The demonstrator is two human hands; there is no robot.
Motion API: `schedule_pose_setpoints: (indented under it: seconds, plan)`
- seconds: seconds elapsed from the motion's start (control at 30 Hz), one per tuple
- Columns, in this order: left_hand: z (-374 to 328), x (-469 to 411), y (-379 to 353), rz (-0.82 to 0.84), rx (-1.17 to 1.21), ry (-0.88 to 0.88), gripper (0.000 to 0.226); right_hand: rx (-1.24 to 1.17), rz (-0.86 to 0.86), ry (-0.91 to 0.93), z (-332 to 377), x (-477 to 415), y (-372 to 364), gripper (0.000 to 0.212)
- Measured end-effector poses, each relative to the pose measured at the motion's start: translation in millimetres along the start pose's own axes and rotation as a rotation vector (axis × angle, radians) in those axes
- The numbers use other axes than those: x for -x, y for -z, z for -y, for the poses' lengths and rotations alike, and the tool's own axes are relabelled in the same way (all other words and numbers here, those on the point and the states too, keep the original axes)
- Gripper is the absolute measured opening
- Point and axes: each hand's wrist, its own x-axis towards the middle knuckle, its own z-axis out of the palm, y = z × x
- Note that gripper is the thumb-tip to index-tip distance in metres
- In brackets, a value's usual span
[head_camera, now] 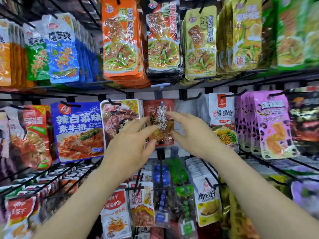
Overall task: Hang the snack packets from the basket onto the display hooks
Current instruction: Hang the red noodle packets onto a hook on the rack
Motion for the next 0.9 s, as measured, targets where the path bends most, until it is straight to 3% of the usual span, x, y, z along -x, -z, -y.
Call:
schedule_pose_setpoints:
  seconds: [0.2,0.43,0.63,0.9]
  plan:
    - [-26,39,26,-0.168,0.481,-0.041,0.020,-0.123,-0.262,-0.119,28,78,21,0.037]
    - [-73,109,28,-0.106,0.895,-0.153,0.020,-0.106,-0.357,-0.353,75,209,41,0.018]
    - [-152,177,-4,0.123,1.148,-0.238,0.022,0.023,-0.293,-0.667,98,349,49,0.016]
    - [-263,294,-64,0.763,1.085,-0.311,0.020,0.096,-0.138,-1.238,113,541,47,0.014]
